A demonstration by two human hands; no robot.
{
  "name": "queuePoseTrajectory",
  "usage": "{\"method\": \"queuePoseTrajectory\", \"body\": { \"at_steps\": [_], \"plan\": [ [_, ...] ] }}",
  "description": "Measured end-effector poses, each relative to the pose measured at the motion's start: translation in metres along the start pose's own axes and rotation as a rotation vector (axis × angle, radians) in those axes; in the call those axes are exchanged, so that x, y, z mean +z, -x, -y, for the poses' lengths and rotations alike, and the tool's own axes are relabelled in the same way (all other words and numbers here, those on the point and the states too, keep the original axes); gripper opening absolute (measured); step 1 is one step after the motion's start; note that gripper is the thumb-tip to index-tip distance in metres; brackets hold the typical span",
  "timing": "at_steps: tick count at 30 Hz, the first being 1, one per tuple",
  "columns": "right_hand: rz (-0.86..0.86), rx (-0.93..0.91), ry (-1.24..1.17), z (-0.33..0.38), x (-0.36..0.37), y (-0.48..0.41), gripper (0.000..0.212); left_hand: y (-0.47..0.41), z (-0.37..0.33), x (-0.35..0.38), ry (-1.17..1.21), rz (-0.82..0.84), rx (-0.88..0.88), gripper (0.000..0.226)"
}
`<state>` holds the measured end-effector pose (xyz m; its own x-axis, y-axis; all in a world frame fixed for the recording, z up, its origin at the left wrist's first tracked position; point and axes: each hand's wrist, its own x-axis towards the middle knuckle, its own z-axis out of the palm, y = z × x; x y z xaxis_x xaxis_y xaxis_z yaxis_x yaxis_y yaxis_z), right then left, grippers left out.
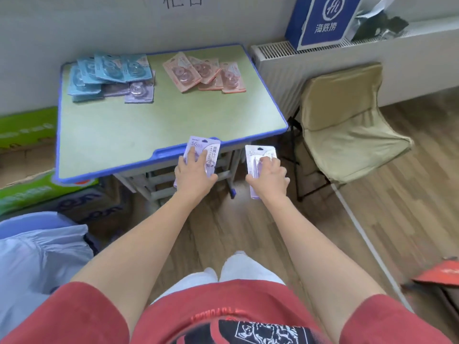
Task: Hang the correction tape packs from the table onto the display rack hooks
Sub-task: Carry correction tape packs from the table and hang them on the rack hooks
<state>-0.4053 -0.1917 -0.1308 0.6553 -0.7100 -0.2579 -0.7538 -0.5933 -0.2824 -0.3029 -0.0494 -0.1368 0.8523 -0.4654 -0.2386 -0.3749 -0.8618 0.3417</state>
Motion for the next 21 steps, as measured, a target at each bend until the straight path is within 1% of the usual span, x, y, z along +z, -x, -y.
{"method": "queuePoseTrajectory", "body": {
  "at_steps": [2,8,14,21],
  "plan": [
    [-0.005,-0.017,-0.018,-0.018,0.003,0.027,0.055,0.023,-0.006,0.009,-0.020,0.007,0.028,0.070],
    [-0.045,0.021,-0.065,-0.085,0.010,0.103,0.056,0.103,-0.035,0.041,0.001,0.013,0.108,0.068],
    [-0.022,0.059,-0.120,-0.167,0.019,0.197,0.057,0.212,-0.061,0.090,0.030,0.007,0.162,0.068],
    [-0.067,0.194,-0.156,-0.259,0.026,0.323,0.058,0.334,-0.096,0.140,0.029,0.057,0.299,0.068]
  ]
}}
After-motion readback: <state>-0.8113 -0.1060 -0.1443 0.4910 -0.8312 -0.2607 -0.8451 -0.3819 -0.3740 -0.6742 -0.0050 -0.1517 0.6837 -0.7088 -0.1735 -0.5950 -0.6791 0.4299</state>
